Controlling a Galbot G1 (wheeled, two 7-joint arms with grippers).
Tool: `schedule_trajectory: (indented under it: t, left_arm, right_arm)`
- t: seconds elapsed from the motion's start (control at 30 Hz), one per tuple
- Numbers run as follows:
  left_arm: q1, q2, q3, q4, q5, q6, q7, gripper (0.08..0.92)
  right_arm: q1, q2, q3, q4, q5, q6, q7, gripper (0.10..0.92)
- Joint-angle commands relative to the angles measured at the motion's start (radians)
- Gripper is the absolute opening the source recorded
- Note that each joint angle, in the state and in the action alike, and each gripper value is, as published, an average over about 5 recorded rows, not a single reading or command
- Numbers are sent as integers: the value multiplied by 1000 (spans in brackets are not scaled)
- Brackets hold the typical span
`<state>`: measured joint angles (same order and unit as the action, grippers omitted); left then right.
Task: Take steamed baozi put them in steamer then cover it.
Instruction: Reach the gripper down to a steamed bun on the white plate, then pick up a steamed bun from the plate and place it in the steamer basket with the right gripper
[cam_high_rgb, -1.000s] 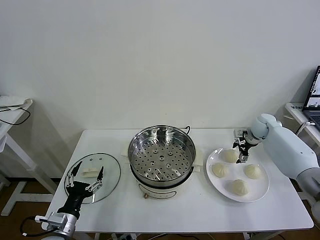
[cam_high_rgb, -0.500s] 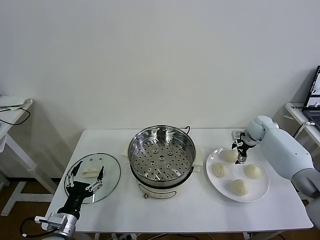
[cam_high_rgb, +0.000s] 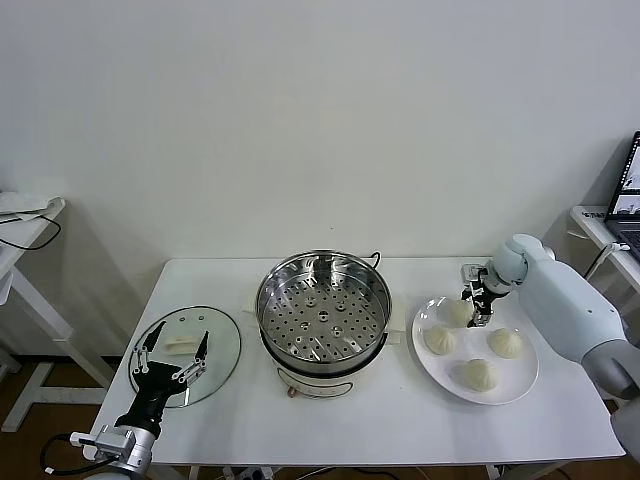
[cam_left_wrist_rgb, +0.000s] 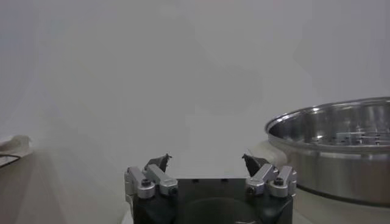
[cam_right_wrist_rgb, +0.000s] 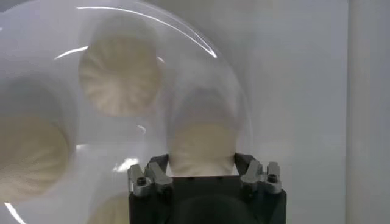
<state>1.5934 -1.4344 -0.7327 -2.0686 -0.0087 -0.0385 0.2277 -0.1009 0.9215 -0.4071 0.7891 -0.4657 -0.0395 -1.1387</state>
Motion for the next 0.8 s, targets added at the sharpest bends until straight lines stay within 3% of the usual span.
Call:
schedule_trajectory:
  t: [0.03, 0.43, 0.6, 0.8]
  left_arm:
    - [1, 0, 1, -1, 0, -1, 0, 823]
    - [6, 14, 0, -12, -3, 2, 0, 823]
    - [7, 19, 2, -16, -4, 5, 0, 823]
    - [9, 18, -1, -21, -4, 7, 0, 823]
  right_arm:
    - [1, -12, -7, 28, 8, 1, 1, 713]
    - [274, -277, -342, 397, 335, 27, -53, 696]
    - [525, -318, -552, 542, 441, 165, -103, 696]
    - [832, -248, -778, 642, 543, 357, -144, 696]
